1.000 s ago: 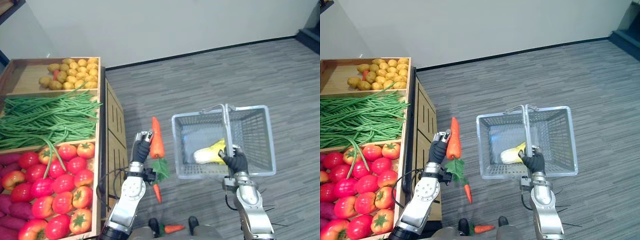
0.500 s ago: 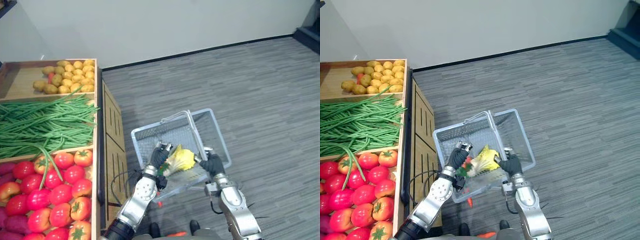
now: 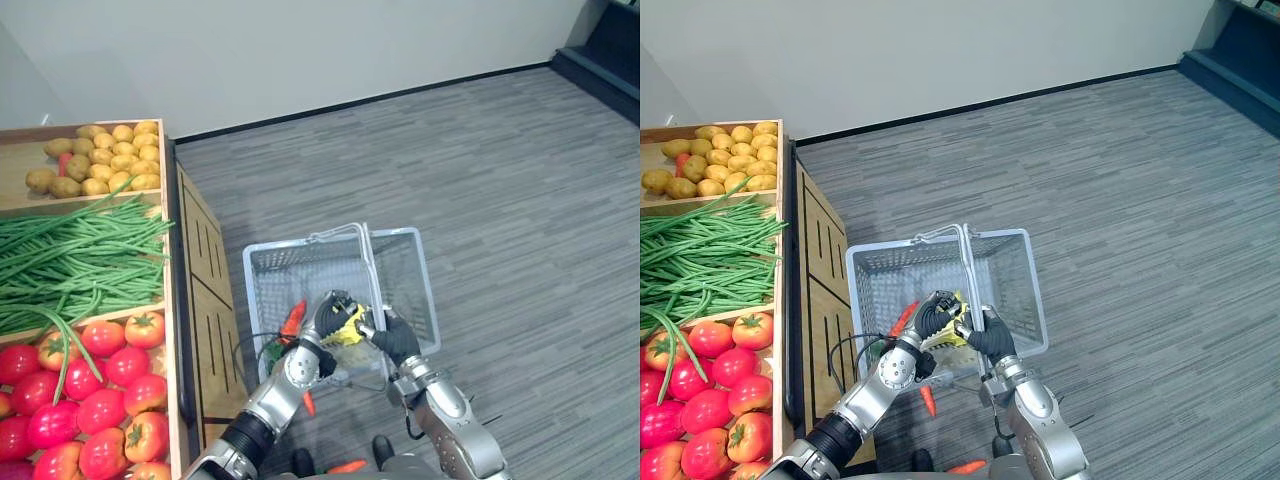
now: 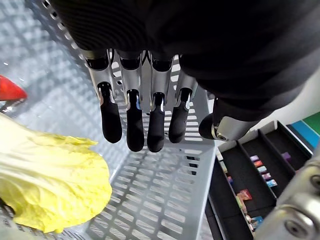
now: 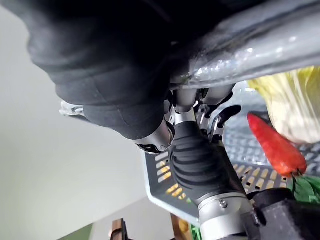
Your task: Pick vegetable in the basket
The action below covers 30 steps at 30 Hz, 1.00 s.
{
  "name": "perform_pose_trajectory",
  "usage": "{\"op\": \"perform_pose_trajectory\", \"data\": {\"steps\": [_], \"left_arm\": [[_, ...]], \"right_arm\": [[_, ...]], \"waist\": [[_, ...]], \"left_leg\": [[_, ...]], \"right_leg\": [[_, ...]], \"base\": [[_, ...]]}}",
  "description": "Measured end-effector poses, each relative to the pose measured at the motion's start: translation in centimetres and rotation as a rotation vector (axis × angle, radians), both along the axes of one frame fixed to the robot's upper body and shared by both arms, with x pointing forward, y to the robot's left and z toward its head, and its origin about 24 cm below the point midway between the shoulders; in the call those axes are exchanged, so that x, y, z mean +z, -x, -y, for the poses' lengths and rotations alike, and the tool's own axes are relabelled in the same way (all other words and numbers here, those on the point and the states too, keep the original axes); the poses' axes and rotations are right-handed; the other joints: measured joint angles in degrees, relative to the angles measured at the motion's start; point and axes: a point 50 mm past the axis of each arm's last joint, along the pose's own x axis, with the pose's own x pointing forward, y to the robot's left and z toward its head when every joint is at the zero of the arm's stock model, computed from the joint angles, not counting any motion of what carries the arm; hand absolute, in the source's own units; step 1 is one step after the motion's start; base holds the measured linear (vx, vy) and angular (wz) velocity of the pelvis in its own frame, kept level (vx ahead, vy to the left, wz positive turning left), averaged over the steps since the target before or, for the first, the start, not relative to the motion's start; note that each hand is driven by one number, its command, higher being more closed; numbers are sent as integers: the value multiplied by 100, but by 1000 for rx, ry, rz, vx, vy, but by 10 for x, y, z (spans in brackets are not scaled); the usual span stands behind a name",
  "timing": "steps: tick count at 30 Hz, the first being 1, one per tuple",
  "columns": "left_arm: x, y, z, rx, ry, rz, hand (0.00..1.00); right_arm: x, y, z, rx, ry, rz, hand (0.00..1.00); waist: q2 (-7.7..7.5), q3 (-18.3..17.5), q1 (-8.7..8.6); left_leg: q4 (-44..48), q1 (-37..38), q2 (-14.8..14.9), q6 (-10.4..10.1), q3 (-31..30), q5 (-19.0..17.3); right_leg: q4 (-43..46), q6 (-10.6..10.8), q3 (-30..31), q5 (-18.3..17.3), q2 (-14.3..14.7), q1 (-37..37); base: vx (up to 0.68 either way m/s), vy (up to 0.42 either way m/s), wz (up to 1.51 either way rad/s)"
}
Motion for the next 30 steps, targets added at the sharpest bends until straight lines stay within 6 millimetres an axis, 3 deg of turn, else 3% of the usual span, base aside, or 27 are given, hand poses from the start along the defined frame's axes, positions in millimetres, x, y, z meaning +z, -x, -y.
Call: {"op": "perform_pose_trajectory", "data": {"steps": [5, 9, 15, 19, 24, 28, 30], "left_arm": [[1, 1, -2, 8, -3, 5, 0], [12, 9, -9, 46, 71, 45, 0], [23, 28, -43, 222, 299, 48, 0], [10, 47, -72, 346, 428, -39, 0], [-12, 74, -108, 504, 460, -138, 0], [-35, 89, -131, 612, 441, -230, 0], [-48, 98, -137, 644, 426, -294, 0]], "right_arm": [[0, -3, 11, -61, 102, 29, 100], [-1, -7, 41, -229, 215, 40, 100], [1, -6, 85, -453, 367, 46, 100], [0, 2, 112, -589, 429, 20, 100], [-9, 19, 132, -662, 473, -44, 100], [-26, 30, 140, -666, 491, -127, 100], [-43, 36, 142, -652, 515, -206, 100]], "waist": [[-1, 0, -75], [-1, 1, -72], [0, 0, -55], [7, -10, 75], [49, -146, 102], [40, -251, 139], [26, -289, 249]], "left_leg": [[-13, -6, -6, 12, -18, 8], [-14, -15, -5, 12, -37, 8], [-15, -6, -6, 13, -170, 9], [-9, -8, -11, 14, -251, 9], [-14, -24, -13, 29, -319, 33], [-135, 44, -16, 22, -374, 95], [-139, 74, -10, 8, -362, 105]], "right_leg": [[0, 4, -13, 2, -6, -5], [-7, 4, -26, 2, -3, -5], [-7, 13, -179, -1, 3, 62], [-8, 21, -256, -7, -4, 94], [-8, 24, -392, -10, -23, 132], [-6, 50, -494, -32, -29, 177], [6, 49, -515, -37, -28, 194]], "base": [[-7, -6, 0], [-1, -8, 1], [-4, -28, 10], [-13, -26, 9], [-13, -28, 13], [-38, -25, 9], [-44, -25, -3]]}}
